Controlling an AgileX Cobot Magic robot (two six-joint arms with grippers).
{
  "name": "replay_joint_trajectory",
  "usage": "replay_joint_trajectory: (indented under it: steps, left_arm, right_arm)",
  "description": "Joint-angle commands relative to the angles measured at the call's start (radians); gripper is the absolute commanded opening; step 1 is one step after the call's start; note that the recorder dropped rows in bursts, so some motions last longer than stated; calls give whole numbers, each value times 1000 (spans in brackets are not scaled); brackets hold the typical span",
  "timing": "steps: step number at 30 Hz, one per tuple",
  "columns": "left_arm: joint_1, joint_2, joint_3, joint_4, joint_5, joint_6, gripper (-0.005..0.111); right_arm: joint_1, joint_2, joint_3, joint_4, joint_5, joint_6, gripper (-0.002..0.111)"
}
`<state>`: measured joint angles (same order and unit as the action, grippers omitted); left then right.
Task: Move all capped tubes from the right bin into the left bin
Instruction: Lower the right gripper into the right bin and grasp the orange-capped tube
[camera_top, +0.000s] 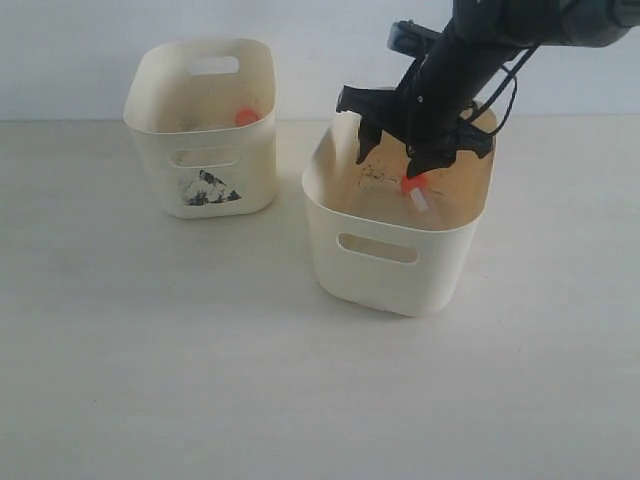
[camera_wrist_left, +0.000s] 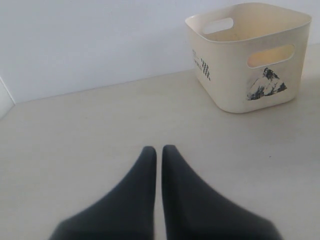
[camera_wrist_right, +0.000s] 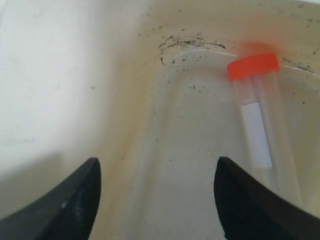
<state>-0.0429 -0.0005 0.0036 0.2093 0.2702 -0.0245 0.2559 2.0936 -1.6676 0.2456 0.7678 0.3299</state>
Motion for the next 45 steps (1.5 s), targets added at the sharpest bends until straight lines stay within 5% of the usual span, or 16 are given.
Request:
replay_joint_trajectory:
  steps: [1,42,45]
  left_arm:
    - [-1,0,-4,-4,-9,-13,4]
    - [-1,0,-4,-4,-9,-13,4]
    - [-1,0,-4,-4,-9,-13,4]
  right_arm:
    - [-7,38,-46,-18,17,26,62]
    - [-7,246,-196,-479,254,152,62]
    - [-7,263,-206,-477,245,159,56]
